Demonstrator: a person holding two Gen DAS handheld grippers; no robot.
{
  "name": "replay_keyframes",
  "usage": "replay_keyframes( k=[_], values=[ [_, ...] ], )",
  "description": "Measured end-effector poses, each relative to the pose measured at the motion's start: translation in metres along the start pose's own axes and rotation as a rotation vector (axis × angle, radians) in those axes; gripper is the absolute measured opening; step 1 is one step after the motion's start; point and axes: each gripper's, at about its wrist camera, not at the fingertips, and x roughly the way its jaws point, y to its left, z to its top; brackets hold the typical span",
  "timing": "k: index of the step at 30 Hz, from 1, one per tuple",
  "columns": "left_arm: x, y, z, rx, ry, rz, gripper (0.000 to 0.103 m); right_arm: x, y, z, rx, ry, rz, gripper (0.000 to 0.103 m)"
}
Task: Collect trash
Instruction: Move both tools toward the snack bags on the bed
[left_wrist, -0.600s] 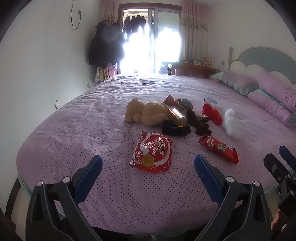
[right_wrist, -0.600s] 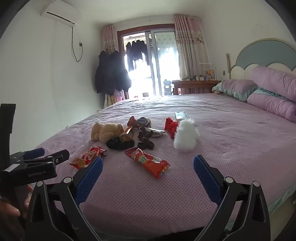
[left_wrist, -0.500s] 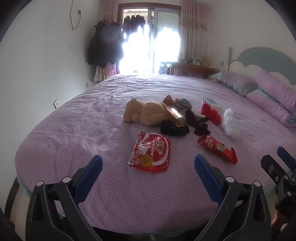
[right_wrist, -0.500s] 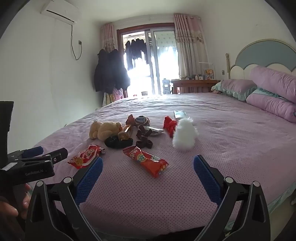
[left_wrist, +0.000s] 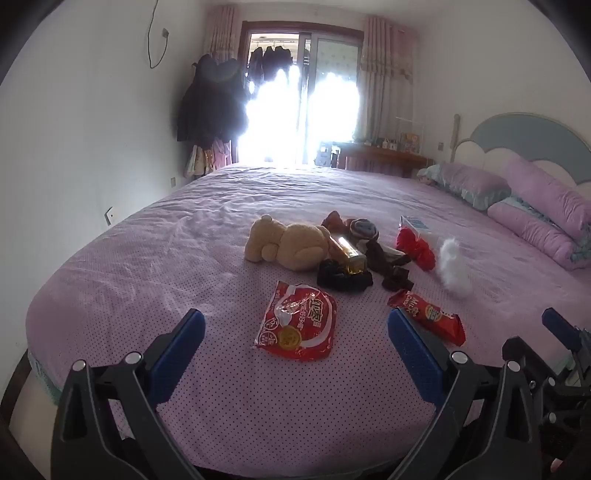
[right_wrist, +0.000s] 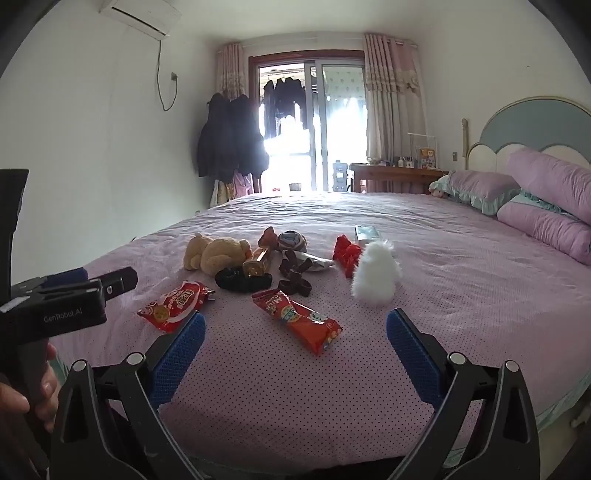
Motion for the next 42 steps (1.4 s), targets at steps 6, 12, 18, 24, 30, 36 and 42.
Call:
replay_keyframes(
  k=[6,12,18,24,30,36,42],
  values=[
    [-0.002,0.001,0.001,0.003,-0.006,0.001,0.099,-0.001,0.002,0.001,-0.002,0.001,0.011,0.095],
    [-0.002,-0.001,0.001,0.014,-0.007,-0.005,0.099,0.000,0.003,0.001,-0.002,0.004,0.024,0.095],
    [0.000,-0.002,0.000,0.020,-0.008,-0.010,0.099,0.002,0.004,0.001,-0.003,0.001,0.030,0.095],
    [0.007,-0.001,0.000,0.011,-0.004,-0.014,0.099,0.008,0.004,0.001,-0.012,0.010,0.023,0.095],
    [0.015,-0.001,0.001,0.013,-0.003,-0.023,0.099,0.018,0.004,0.003,-0.015,0.021,0.012,0.095],
    [0.026,0.000,0.003,0.004,-0.003,-0.035,0.099,0.027,0.004,0.005,-0.023,0.024,0.009,0.095],
    [0.041,0.002,0.001,0.005,0.016,-0.024,0.099,0.048,0.004,0.001,-0.027,0.060,0.019,0.095]
  ],
)
